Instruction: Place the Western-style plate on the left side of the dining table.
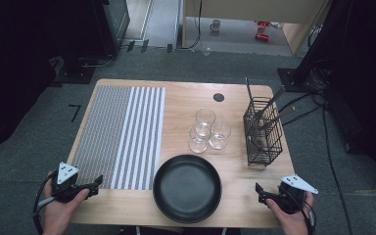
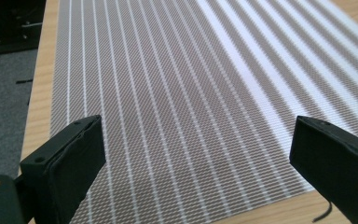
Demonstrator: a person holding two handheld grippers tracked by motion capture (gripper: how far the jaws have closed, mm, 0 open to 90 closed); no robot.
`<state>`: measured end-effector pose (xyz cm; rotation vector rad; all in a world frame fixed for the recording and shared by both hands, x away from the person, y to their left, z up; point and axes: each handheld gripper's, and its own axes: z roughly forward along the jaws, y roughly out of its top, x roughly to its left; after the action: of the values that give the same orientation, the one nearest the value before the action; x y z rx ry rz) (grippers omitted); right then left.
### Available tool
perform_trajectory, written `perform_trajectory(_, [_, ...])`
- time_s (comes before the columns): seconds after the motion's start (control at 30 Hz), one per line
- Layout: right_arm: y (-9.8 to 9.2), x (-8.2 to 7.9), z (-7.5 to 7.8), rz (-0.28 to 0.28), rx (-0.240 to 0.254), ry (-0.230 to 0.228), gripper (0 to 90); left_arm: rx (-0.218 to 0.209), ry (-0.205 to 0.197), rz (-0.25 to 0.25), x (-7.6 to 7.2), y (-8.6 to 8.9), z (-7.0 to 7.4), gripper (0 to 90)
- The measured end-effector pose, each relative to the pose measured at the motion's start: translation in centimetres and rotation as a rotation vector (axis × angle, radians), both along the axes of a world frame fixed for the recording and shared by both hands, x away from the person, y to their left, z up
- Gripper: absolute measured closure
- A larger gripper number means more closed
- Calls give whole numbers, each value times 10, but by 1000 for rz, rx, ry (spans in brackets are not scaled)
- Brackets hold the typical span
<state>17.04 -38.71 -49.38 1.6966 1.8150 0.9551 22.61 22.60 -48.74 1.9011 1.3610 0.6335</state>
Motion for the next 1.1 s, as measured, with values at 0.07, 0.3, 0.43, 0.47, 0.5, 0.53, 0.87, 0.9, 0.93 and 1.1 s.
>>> perform_trajectory(0.07, [4, 0, 3, 14, 1, -3, 0, -10, -7, -8, 0, -5, 4, 34])
perform_trajectory(0.3, [13, 0, 12, 30, -4, -19, 0, -31, -7, -32, 0, -20, 14, 34])
perform_trajectory(0.43, [19, 0, 19, 47, -10, -35, 0, -33, -12, -46, 1, -28, 17, 34])
perform_trajectory(0.47, [21, 0, 21, 48, -8, -38, 0, -33, -13, -54, 1, -31, 18, 34])
perform_trajectory(0.5, [22, 0, 21, 53, -9, -41, 0, -33, -12, -59, 1, -32, 18, 34])
perform_trajectory(0.53, [22, 0, 21, 53, -9, -41, 0, -33, -12, -59, 1, -32, 18, 34])
perform_trajectory(0.87, [38, 5, 26, 72, -14, -50, 8, -42, -8, -75, 4, -48, 18, 34])
perform_trajectory(0.9, [40, 5, 27, 78, -15, -53, 8, -43, -6, -78, 4, -48, 18, 34])
perform_trajectory(0.93, [41, 6, 27, 77, -12, -51, 11, -43, -6, -78, 4, -48, 18, 34])
perform_trajectory(1.1, [51, 7, 29, 96, -19, -69, 56, -45, -8, -93, 4, -55, 17, 34])
